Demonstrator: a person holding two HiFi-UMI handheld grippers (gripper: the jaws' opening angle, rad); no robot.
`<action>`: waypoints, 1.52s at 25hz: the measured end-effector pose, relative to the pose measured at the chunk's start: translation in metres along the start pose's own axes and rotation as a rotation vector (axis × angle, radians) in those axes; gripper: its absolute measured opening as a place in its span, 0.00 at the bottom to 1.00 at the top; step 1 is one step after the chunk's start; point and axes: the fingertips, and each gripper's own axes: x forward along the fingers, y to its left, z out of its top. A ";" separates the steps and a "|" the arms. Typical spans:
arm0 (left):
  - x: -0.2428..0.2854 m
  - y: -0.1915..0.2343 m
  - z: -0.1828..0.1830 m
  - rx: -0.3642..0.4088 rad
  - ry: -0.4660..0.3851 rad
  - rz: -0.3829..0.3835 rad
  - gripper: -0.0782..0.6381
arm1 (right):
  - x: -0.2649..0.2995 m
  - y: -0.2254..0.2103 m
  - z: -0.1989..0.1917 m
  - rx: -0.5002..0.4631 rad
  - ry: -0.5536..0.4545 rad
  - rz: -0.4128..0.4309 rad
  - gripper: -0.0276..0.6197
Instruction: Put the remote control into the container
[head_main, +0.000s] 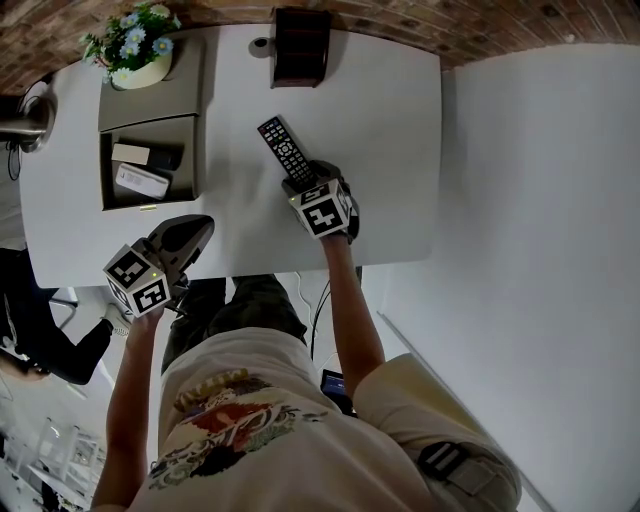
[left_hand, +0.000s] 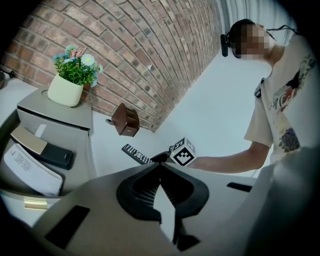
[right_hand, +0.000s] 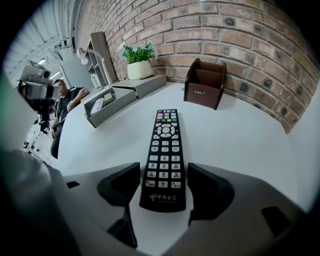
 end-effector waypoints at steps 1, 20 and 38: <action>0.000 0.000 0.001 0.003 -0.002 0.001 0.12 | 0.000 0.000 0.000 0.000 0.000 0.001 0.48; -0.018 -0.016 0.010 0.047 -0.042 0.034 0.12 | 0.000 -0.003 0.004 0.054 -0.016 -0.026 0.42; -0.026 -0.028 0.013 0.077 -0.067 0.065 0.12 | -0.033 0.000 0.021 0.272 -0.176 0.046 0.42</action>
